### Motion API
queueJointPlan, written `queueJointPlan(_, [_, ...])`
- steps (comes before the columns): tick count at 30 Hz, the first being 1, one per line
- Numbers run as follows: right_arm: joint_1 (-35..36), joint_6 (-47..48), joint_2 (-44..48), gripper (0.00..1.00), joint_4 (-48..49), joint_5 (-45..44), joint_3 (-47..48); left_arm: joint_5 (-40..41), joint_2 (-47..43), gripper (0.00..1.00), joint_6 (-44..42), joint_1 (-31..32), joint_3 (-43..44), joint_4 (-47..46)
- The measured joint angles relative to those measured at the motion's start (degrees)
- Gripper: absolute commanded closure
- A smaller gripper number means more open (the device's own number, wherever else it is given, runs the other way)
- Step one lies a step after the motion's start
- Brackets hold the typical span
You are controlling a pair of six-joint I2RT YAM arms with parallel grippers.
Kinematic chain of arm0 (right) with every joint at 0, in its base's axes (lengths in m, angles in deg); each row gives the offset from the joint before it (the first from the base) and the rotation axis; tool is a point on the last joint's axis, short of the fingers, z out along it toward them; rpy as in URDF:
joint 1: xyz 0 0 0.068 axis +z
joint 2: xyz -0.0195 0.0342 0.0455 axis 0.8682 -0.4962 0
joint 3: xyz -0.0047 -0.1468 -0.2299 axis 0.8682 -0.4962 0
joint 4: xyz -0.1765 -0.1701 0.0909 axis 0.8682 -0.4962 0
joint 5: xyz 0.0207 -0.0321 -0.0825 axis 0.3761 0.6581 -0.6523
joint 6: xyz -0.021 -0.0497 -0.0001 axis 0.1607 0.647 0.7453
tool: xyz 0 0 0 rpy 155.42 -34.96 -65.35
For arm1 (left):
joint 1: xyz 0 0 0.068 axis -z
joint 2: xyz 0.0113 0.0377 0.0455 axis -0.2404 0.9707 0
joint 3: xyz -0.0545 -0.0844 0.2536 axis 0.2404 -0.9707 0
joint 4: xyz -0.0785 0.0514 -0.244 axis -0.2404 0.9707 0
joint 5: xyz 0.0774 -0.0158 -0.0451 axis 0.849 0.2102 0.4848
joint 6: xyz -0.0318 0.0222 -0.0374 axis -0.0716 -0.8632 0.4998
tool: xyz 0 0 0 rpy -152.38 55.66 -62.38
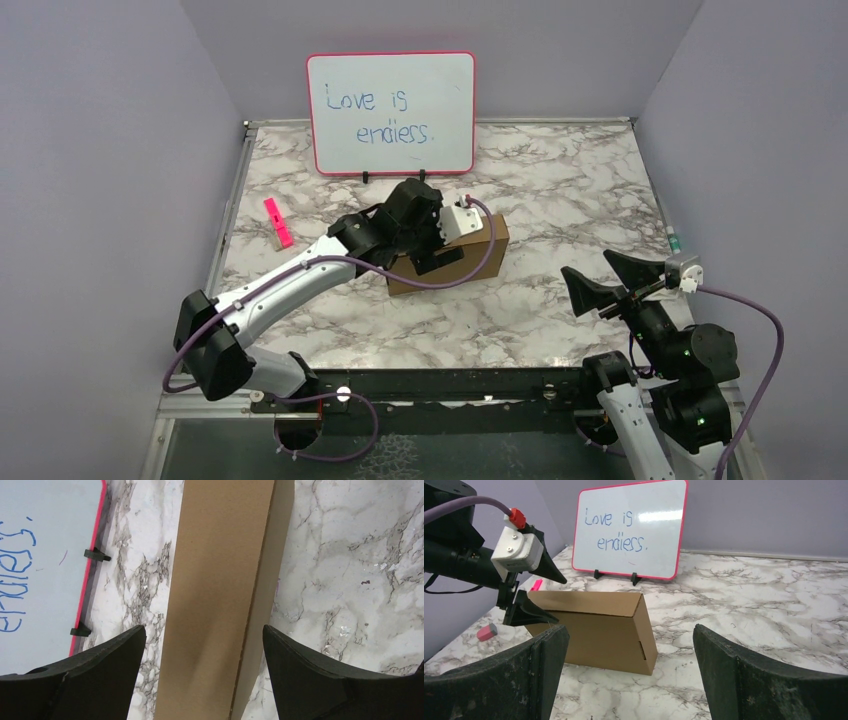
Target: Fold the paper box
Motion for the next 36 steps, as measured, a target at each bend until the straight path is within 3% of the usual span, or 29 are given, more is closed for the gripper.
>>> queueJointPlan(7, [0.0, 0.0, 0.0, 0.00, 0.0, 0.2, -0.2, 0.2, 5.2, 0.14, -1.1, -0.3, 2.3, 0.9])
queueJointPlan(11, [0.0, 0.0, 0.2, 0.00, 0.0, 0.4, -0.3, -1.1, 8.2, 0.25, -1.3, -0.4, 4.0, 1.5])
queueJointPlan(17, [0.0, 0.0, 0.4, 0.00, 0.0, 0.5, -0.4, -1.4, 10.9, 0.50, -1.9, -0.4, 7.7, 4.8])
queueJointPlan(25, [0.0, 0.0, 0.9, 0.00, 0.0, 0.6, -0.4, 3.8, 9.3, 0.56, -5.6, 3.3, 8.4, 5.4])
queueJointPlan(31, [0.0, 0.0, 1.0, 0.00, 0.0, 0.6, -0.5, 14.2, 3.5, 0.56, -12.5, 10.0, -3.1, -7.1])
queueJointPlan(36, [0.0, 0.0, 1.0, 0.00, 0.0, 0.6, -0.5, 20.8, 0.1, 0.56, -19.7, 10.3, -15.7, -22.2])
